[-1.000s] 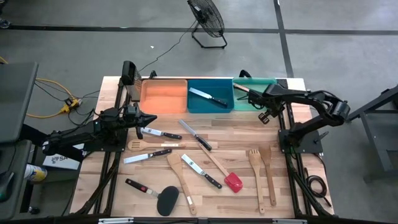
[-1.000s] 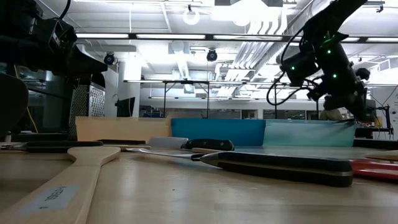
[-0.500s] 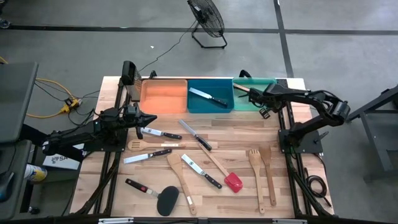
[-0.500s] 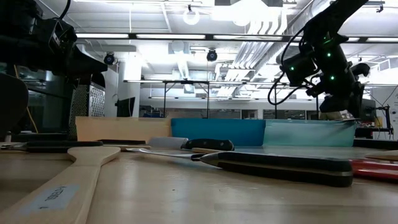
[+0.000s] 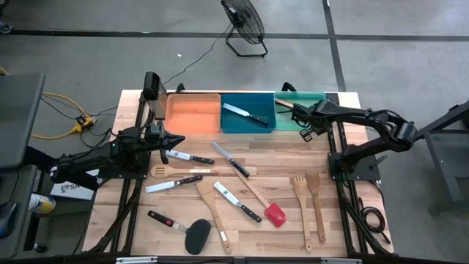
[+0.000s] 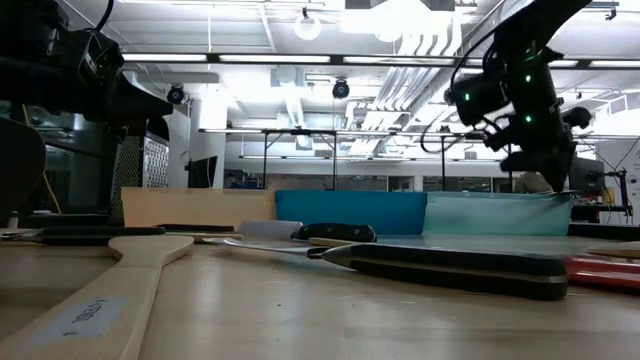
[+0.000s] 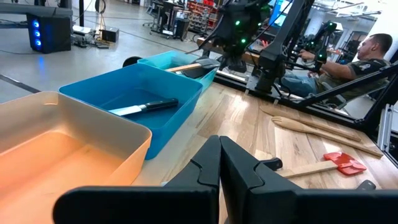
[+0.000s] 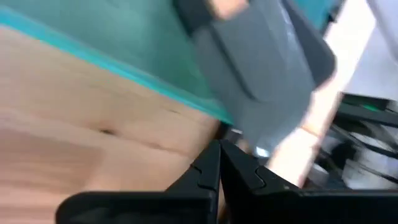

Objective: Pick & Place Kitchen Items
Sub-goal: Put the red spatula into the green bin

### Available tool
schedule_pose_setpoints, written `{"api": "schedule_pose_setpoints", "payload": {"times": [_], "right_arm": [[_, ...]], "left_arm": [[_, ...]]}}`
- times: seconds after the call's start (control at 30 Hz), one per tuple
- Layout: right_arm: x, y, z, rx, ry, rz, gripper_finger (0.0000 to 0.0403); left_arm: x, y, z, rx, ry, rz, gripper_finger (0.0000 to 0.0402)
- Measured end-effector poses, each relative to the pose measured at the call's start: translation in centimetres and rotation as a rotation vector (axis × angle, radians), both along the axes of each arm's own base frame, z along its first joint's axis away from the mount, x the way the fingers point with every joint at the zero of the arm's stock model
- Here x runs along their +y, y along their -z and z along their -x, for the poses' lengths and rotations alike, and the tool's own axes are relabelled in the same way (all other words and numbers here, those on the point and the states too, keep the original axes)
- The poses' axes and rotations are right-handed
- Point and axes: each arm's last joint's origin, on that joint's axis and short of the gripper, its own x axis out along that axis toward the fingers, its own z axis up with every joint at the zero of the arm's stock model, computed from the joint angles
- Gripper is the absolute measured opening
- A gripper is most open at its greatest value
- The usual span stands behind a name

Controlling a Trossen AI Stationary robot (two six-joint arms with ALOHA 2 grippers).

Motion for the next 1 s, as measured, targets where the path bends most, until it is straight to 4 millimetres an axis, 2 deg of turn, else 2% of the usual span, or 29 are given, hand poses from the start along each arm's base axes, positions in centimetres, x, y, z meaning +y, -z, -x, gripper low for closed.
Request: {"api": "schedule_pose_setpoints", "payload": {"times": [0.3, 0.4, 0.6, 1.0], "right_arm": [[3.0, -2.2, -2.3, -0.428, -0.122, -0.065, 0.0003], [4.3, -2.4, -3.5, -0.521, -0.184, -0.099, 0.0003], [7.6, -2.6, -5.6, -0.638, -0.267, -0.134, 0.0003], [13.7, -2.4, -8.0, -0.808, -0.338, -0.211, 0.0002]], "left_arm": [[0.0, 0.0, 0.0, 0.000, 0.000, 0.000, 0.0000], [0.0, 0.0, 0.0, -0.001, 0.000, 0.000, 0.0000], [0.0, 0.0, 0.0, 0.000, 0.000, 0.000, 0.0000], [0.0, 0.0, 0.0, -0.001, 0.000, 0.000, 0.0000]]}}
